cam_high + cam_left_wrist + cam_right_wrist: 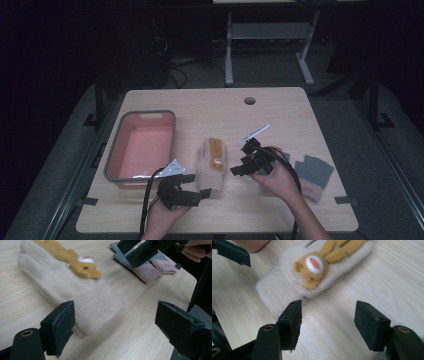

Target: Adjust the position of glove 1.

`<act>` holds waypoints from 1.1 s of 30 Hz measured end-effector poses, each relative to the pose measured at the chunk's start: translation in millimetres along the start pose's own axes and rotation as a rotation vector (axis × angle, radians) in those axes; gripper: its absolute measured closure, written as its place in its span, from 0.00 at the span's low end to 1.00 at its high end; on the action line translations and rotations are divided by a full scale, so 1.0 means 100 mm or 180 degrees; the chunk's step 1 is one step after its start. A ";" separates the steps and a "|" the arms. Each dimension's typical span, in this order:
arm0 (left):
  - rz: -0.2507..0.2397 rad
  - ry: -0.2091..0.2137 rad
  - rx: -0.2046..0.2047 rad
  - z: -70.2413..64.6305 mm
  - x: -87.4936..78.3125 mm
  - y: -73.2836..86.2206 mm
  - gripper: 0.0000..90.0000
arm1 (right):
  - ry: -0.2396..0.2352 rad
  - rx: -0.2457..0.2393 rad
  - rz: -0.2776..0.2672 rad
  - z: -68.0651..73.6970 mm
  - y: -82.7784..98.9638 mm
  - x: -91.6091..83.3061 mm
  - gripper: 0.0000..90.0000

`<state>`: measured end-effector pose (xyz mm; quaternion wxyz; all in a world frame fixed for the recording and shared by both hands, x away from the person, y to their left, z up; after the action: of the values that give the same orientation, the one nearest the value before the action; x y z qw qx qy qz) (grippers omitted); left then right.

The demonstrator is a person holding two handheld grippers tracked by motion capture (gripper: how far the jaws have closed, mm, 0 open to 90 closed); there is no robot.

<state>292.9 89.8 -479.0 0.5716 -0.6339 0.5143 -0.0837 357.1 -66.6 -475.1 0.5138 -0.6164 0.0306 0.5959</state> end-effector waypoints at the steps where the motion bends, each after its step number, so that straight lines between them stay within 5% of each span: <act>1: 0.0000 -0.0006 0.0019 0.00 0.01 -0.02 0.18 | 0.0007 0.0003 -0.0030 -0.02 0.03 -0.02 0.43; 9: 0.0175 -0.0205 -0.0125 0.06 0.12 -0.12 0.18 | 0.0006 0.0079 -0.0097 -0.05 0.18 -0.10 0.42; 20: 0.0274 -0.0409 -0.0572 0.26 0.23 -0.16 0.18 | 0.0008 0.0207 -0.0247 -0.13 0.41 -0.23 0.41; 33: 0.0398 -0.0533 -0.0775 0.37 0.30 -0.09 0.25 | -0.0015 0.0214 -0.0302 -0.11 0.50 -0.24 0.41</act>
<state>337.3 89.5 -498.6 0.5355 -0.6700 0.5097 0.0681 325.8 -111.6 -489.3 0.5619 -0.5981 0.0201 0.5710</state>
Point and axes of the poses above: each handheld gripper's, and its own axes: x roughly forward along the jaws, y roughly out of its underside, z roughly to its left, the point moved 9 cm from there along x, roughly forward along the jaws, and after that the axes turned 6 degrees about -z, right-handed, at the moved point
